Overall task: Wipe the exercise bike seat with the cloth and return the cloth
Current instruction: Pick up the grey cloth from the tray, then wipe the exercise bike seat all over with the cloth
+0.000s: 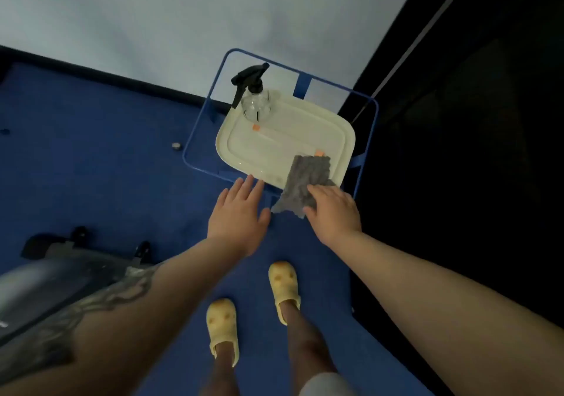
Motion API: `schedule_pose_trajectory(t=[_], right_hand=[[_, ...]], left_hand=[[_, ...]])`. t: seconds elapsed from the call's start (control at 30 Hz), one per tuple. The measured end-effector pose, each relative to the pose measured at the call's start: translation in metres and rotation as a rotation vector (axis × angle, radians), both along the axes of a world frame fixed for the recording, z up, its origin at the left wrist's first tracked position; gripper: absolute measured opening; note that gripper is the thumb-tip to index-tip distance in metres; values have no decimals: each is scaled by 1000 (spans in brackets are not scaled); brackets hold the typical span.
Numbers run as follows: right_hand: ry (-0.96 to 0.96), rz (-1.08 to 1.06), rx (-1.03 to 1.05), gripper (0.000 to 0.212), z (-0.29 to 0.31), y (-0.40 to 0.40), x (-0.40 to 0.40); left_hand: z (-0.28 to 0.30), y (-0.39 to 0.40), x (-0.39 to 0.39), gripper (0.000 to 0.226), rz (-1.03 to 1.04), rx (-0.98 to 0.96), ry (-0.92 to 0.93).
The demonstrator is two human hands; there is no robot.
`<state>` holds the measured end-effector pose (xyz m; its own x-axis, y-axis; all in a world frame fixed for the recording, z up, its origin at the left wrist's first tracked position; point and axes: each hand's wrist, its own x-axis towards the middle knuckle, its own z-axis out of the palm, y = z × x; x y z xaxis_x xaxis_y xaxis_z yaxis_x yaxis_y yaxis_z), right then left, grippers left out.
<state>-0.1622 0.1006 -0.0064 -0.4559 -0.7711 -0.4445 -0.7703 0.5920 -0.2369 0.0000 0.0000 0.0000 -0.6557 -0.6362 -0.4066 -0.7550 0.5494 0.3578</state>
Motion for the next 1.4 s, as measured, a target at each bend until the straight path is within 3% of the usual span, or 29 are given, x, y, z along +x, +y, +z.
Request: schedule_pose_trajectory(t=[0.33,0.67,0.97,1.17,1.4], right_hand=[[62,-6,-3,18,-22,-10,5],[40,30,-9,22,-5,-21,-7],[-1,265,-370,15,77,-59,15],[-43,429,-668,7,158,-92,64],[-303,562,-813,11,213,-104,158]], left_hand=[[-27,10,6,61,38,22,-49],[-3,13,8,61,130,14,9],[71,1,38,60,339,-117,141],[145,-3,99,58,607,-247,222],[214,49,193,56,946,-470,289]])
